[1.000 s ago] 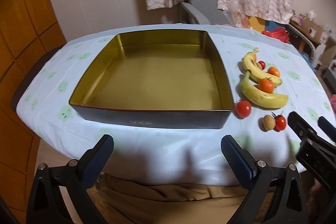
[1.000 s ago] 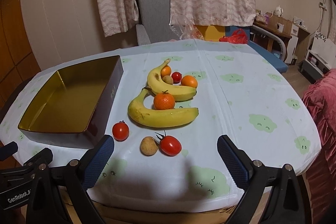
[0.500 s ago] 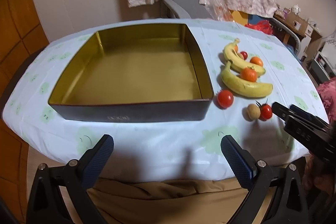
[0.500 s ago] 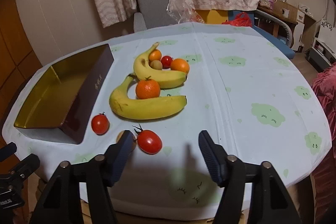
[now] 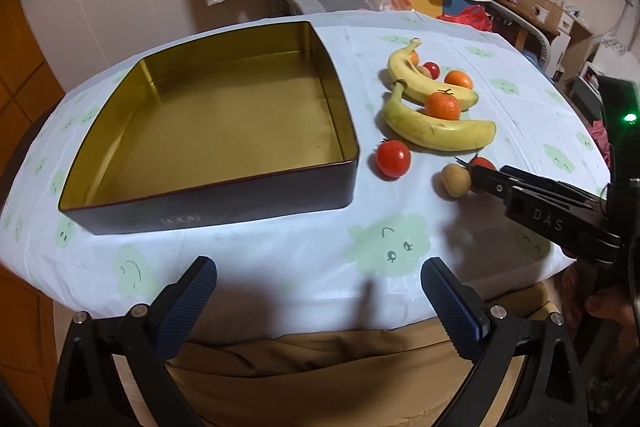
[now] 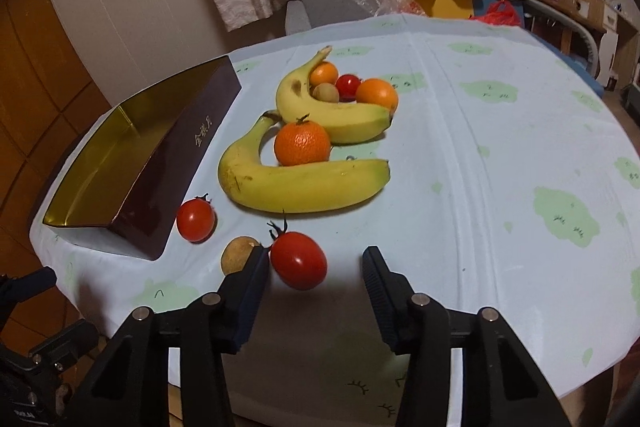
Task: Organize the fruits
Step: 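Grasp the cherry tomato with the right gripper while the left gripper approaches the brown fruit, then grasp the small brown fruit with the left gripper and lift it, then release the brown fruit and cherry tomato into the tin tray with both grippers, then move the right gripper to the lower banana and grasp its stem end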
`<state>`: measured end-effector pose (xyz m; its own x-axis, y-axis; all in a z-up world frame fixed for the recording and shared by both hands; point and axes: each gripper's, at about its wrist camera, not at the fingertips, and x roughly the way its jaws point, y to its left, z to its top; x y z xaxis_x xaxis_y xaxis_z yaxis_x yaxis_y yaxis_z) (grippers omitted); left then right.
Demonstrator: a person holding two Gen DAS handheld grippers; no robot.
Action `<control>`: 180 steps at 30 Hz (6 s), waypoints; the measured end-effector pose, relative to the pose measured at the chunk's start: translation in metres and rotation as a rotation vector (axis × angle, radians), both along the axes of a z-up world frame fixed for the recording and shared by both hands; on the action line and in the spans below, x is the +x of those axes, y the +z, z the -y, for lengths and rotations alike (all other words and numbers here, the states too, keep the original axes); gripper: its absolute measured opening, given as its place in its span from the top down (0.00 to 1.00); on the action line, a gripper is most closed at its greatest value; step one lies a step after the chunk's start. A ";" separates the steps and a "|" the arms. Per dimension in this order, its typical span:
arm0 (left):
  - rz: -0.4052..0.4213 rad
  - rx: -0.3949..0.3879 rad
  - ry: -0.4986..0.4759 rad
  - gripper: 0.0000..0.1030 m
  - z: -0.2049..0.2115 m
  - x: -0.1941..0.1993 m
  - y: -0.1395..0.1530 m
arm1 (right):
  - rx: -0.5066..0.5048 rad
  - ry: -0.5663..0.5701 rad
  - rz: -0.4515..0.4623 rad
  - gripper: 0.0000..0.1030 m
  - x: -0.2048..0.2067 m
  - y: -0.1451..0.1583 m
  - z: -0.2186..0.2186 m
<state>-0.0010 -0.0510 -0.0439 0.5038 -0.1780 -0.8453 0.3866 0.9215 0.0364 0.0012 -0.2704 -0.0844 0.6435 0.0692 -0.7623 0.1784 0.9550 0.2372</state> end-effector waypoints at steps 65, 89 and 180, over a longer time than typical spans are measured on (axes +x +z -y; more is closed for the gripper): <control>0.051 -0.268 -0.326 0.75 0.084 0.012 -0.022 | -0.008 -0.140 0.050 0.72 -0.018 -0.001 0.041; 0.251 -0.184 0.042 0.74 -0.065 0.067 0.026 | -0.007 0.069 0.173 0.72 0.007 0.055 -0.053; 0.283 -0.193 0.112 0.00 -0.070 0.027 0.015 | 0.028 -0.071 0.044 0.71 0.004 0.021 -0.017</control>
